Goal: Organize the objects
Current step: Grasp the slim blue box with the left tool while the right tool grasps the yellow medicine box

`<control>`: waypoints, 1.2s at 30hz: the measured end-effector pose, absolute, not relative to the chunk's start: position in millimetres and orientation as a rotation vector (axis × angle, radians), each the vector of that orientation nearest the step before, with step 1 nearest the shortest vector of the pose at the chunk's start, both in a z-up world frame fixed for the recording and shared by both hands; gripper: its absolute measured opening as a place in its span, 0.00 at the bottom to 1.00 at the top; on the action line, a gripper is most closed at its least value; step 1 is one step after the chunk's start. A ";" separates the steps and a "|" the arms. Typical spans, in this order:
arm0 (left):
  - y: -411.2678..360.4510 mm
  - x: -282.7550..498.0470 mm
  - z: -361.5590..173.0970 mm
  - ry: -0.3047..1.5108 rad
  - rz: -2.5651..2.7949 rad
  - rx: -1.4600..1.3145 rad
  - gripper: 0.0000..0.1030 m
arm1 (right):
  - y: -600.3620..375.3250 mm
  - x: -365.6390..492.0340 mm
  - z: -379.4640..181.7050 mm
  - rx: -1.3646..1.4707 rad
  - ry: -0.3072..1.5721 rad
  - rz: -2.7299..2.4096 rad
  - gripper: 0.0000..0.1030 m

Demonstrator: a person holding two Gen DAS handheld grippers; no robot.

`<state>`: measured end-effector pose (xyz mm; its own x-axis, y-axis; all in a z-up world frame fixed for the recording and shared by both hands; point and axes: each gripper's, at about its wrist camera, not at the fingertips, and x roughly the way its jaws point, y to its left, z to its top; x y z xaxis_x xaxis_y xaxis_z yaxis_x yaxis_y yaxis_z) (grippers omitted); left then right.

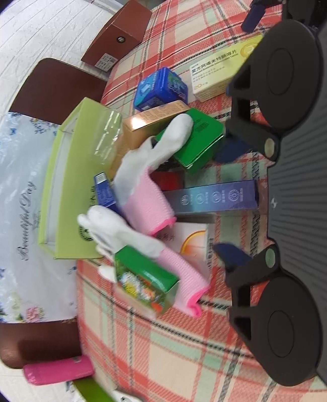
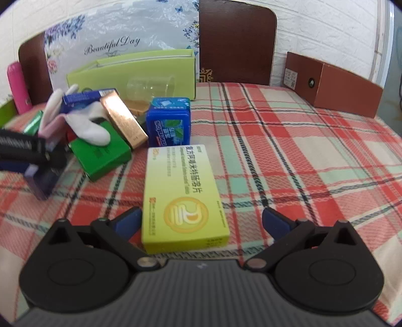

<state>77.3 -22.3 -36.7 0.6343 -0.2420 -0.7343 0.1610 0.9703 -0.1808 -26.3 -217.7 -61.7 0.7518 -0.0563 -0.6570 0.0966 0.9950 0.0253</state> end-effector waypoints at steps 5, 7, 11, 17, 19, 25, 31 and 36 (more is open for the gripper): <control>-7.0 56.6 -38.8 0.877 -0.282 -0.131 0.22 | -215.2 -19.8 -62.7 0.048 0.727 0.000 0.65; -0.6 41.2 -37.3 0.895 -0.305 -0.112 0.22 | -215.5 -27.3 -64.2 0.034 0.740 0.043 0.64; 6.7 17.4 -34.0 0.913 -0.320 -0.077 0.23 | -222.6 -44.7 -60.6 0.055 0.776 0.127 0.65; -5.6 37.2 -27.2 0.876 -0.280 -0.038 0.26 | -220.6 -43.2 -57.4 0.053 0.763 0.120 0.74; -10.3 44.3 -28.4 0.875 -0.277 -0.018 0.27 | -220.3 -40.7 -56.9 0.048 0.760 0.119 0.76; -12.3 56.1 -37.0 0.899 -0.267 -0.023 0.29 | -216.0 -26.2 -64.0 0.019 0.774 0.099 0.76; -1.1 54.6 -39.9 0.901 -0.307 -0.117 0.22 | -210.5 -26.5 -67.1 -0.039 0.753 0.129 0.63; 5.0 33.2 -26.8 0.895 -0.414 -0.090 0.22 | -223.5 -39.3 -54.0 0.037 0.804 0.244 0.63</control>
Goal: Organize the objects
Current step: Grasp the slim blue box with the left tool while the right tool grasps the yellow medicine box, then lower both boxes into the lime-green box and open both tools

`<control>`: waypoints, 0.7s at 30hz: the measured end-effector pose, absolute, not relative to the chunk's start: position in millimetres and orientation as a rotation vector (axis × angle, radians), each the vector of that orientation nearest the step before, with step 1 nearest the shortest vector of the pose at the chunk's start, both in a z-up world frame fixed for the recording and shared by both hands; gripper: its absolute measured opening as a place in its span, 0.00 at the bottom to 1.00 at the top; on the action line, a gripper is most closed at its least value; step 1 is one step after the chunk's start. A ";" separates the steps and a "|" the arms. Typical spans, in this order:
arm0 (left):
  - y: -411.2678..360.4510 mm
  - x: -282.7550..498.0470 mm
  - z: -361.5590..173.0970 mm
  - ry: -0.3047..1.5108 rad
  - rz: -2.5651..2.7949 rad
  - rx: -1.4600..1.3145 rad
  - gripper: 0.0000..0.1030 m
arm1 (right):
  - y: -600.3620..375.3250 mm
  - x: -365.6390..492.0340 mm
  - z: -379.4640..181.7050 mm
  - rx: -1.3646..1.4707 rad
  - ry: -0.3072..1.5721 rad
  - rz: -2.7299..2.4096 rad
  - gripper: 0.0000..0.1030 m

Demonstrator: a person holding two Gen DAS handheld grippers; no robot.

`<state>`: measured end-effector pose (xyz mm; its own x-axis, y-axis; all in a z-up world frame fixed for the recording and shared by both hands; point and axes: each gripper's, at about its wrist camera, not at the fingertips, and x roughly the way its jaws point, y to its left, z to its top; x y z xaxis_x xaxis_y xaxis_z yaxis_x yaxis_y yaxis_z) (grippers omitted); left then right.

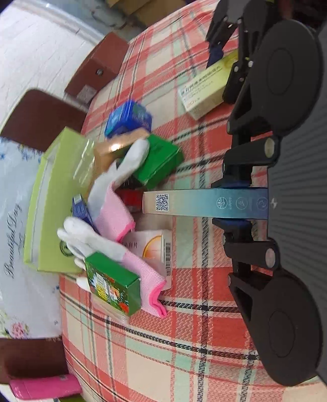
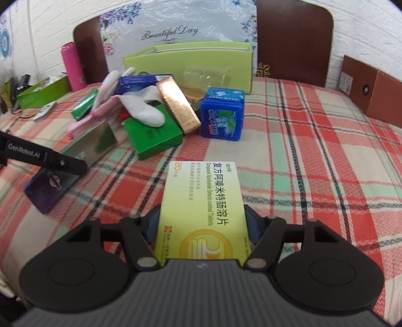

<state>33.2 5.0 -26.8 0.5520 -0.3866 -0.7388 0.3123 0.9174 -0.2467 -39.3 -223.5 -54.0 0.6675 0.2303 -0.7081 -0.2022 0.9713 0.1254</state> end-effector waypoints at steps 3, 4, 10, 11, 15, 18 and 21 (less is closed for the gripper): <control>10.4 22.5 -5.5 0.843 -0.475 -0.078 0.22 | -228.1 -42.1 -33.9 0.084 0.784 0.314 0.63; 11.5 20.9 3.6 0.820 -0.488 -0.076 0.22 | -228.4 -41.4 -25.0 0.093 0.762 0.330 0.63; 15.3 43.2 58.1 0.667 -0.504 -0.106 0.22 | -226.8 -3.8 30.0 0.097 0.607 0.377 0.63; 15.8 52.1 67.1 0.645 -0.504 -0.120 0.22 | -226.4 6.1 39.1 0.097 0.581 0.387 0.63; 11.2 90.7 98.2 0.539 -0.479 -0.129 0.22 | -220.0 63.3 68.2 0.083 0.510 0.378 0.63; 8.3 133.4 111.4 0.518 -0.461 -0.171 0.22 | -210.4 116.1 79.0 0.079 0.500 0.355 0.63; 4.1 179.6 113.9 0.507 -0.420 -0.174 0.22 | -196.9 171.4 79.4 0.069 0.516 0.319 0.63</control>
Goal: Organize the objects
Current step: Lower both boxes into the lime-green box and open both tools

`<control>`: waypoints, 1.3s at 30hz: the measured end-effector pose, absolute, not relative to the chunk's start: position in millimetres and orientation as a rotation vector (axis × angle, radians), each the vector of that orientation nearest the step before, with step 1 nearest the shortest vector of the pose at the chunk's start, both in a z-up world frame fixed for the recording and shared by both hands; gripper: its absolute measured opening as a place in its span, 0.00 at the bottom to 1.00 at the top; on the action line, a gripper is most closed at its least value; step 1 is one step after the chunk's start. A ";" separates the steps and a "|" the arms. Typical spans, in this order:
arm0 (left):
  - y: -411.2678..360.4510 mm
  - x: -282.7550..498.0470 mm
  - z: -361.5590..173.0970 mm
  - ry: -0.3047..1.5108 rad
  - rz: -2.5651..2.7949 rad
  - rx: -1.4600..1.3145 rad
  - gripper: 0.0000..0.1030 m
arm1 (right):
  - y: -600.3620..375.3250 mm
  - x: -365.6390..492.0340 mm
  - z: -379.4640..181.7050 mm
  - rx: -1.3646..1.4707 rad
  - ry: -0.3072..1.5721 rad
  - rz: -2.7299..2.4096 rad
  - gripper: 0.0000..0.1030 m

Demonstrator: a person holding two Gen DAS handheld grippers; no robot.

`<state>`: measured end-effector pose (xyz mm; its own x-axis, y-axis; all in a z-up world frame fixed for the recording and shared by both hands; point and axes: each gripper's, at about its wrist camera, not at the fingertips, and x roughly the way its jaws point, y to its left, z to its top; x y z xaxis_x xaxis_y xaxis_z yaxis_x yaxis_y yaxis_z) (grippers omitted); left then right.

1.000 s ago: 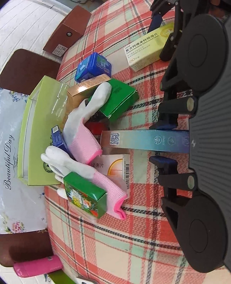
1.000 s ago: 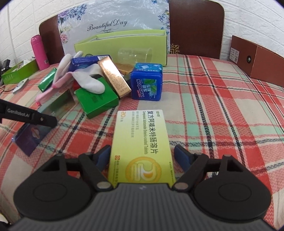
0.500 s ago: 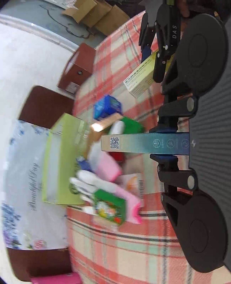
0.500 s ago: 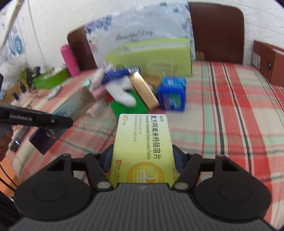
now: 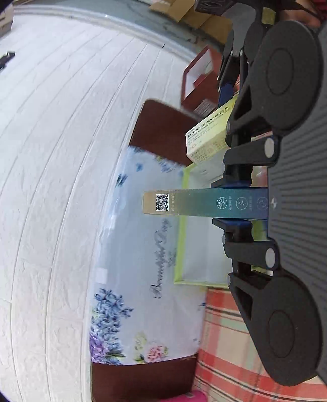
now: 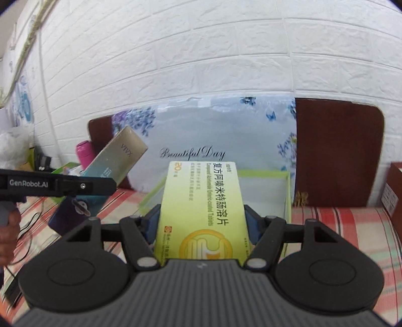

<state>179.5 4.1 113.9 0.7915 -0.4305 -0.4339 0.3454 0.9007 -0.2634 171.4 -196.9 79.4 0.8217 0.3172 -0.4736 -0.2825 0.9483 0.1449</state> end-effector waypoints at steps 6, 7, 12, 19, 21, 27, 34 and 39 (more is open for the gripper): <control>-5.2 271.1 88.3 0.584 -0.365 -0.170 0.22 | -171.3 272.6 37.9 0.046 0.609 0.210 0.63; -6.0 284.9 80.1 0.604 -0.357 -0.172 0.22 | -170.0 286.0 27.8 0.056 0.636 0.194 0.63; -3.1 327.6 48.1 0.682 -0.344 -0.188 0.22 | -165.8 322.9 -10.9 0.060 0.711 0.164 0.63; 11.2 329.3 31.0 0.663 -0.295 -0.212 0.82 | -151.5 329.2 -38.6 0.003 0.747 0.213 0.92; 18.9 319.0 36.3 0.607 -0.310 -0.213 0.83 | -153.7 320.2 -32.8 -0.027 0.695 0.219 0.95; 23.8 287.1 66.9 0.553 -0.286 -0.204 0.83 | -170.2 290.4 -0.5 -0.042 0.600 0.183 1.00; 6.0 218.0 89.6 0.547 -0.254 -0.140 0.83 | -185.4 225.4 37.9 -0.004 0.539 0.202 1.00; 4.8 160.0 83.3 0.530 -0.257 -0.124 0.85 | -199.8 164.7 38.6 0.034 0.494 0.220 1.00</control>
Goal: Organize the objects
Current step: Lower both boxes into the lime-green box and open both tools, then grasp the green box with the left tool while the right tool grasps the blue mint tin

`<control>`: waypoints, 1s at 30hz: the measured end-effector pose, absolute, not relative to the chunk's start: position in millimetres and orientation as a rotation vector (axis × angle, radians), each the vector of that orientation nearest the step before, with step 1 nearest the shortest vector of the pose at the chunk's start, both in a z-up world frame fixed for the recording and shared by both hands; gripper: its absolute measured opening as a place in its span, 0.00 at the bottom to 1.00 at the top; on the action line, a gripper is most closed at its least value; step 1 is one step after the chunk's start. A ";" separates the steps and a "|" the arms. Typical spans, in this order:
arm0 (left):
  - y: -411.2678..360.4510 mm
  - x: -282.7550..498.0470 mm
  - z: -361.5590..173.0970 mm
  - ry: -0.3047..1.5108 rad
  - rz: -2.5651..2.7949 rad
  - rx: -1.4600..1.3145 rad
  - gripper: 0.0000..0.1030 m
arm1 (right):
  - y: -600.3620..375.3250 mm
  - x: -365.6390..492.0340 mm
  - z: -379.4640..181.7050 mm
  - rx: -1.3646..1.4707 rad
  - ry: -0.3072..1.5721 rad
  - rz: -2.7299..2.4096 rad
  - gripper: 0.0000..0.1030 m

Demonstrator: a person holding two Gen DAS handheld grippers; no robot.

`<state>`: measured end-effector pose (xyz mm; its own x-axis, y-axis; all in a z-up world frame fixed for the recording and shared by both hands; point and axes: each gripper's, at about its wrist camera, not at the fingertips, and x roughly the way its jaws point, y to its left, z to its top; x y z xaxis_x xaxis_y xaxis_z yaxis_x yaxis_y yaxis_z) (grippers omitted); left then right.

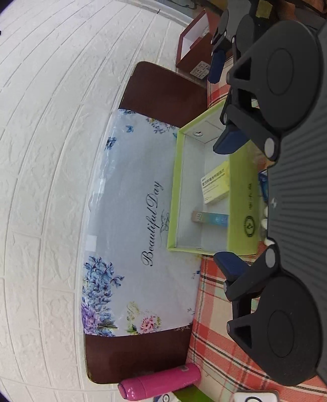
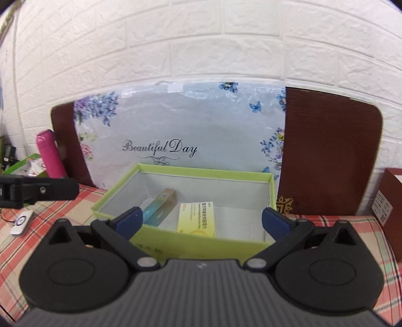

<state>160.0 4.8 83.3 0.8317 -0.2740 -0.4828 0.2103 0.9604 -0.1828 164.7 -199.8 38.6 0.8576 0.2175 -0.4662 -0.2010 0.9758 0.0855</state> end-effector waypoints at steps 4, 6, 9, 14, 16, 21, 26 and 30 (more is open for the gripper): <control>5.1 128.1 67.0 0.581 -0.252 -0.136 0.85 | -210.9 124.7 23.6 0.079 0.516 0.191 1.00; 6.8 115.6 57.6 0.607 -0.259 -0.164 0.85 | -213.7 105.2 15.9 0.074 0.519 0.178 1.00; 8.4 101.3 44.2 0.641 -0.257 -0.194 0.85 | -217.6 79.7 3.7 0.070 0.536 0.179 1.00; 7.2 83.6 19.1 0.706 -0.236 -0.205 0.85 | -224.0 48.3 -16.7 0.079 0.566 0.200 1.00; 5.7 76.3 9.0 0.729 -0.245 -0.206 0.85 | -226.4 40.2 -27.0 0.082 0.600 0.199 1.00; -4.4 60.8 -8.3 0.747 -0.298 -0.164 0.85 | -239.8 26.0 -50.4 0.125 0.670 0.172 1.00; -30.1 54.5 -15.6 0.698 -0.410 -0.073 0.85 | -260.8 12.3 -57.0 0.236 0.647 0.133 1.00; -62.8 61.9 -25.4 0.630 -0.474 0.085 0.85 | -277.5 5.1 -52.7 0.298 0.598 0.135 1.00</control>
